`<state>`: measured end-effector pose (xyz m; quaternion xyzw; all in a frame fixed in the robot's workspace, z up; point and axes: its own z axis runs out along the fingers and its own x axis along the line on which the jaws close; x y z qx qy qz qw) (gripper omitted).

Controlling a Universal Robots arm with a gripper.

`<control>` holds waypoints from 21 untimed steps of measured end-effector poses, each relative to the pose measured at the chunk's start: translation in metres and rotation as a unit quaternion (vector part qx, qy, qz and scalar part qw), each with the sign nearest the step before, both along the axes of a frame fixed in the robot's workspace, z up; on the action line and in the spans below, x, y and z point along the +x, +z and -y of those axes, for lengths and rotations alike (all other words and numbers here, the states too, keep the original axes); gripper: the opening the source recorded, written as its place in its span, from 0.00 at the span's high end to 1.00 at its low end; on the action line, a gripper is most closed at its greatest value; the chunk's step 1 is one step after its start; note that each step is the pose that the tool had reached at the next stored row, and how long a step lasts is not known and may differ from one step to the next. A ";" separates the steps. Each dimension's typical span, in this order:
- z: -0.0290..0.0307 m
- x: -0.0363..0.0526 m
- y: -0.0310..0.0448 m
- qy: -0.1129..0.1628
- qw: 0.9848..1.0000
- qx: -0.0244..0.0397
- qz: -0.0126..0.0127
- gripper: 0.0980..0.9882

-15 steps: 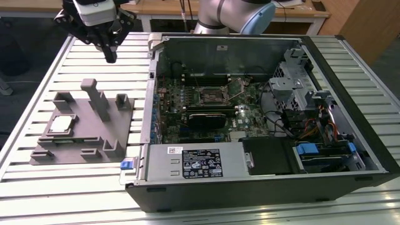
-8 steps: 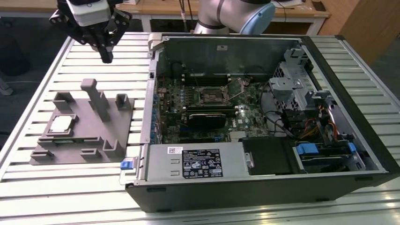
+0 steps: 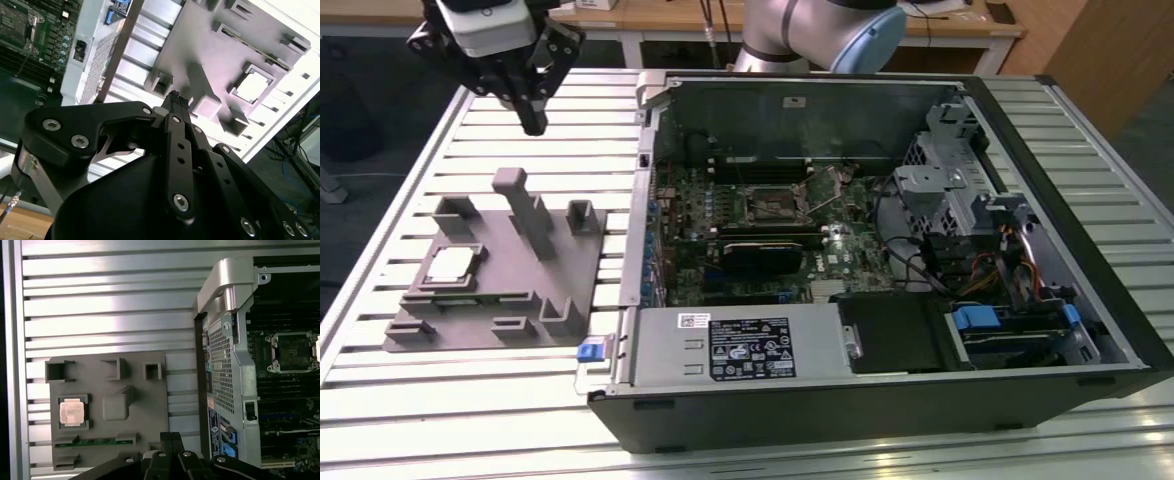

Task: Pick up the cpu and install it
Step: 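Reach for the cpu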

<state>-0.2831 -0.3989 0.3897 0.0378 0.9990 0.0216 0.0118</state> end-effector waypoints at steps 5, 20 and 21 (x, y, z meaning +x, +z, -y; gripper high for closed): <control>-0.0002 -0.0184 -0.0005 0.000 1.000 0.000 0.000 0.99; -0.0009 -0.0732 -0.0024 0.000 1.000 0.000 0.000 0.99; -0.0009 -0.0762 -0.0026 0.000 1.000 0.000 0.000 0.99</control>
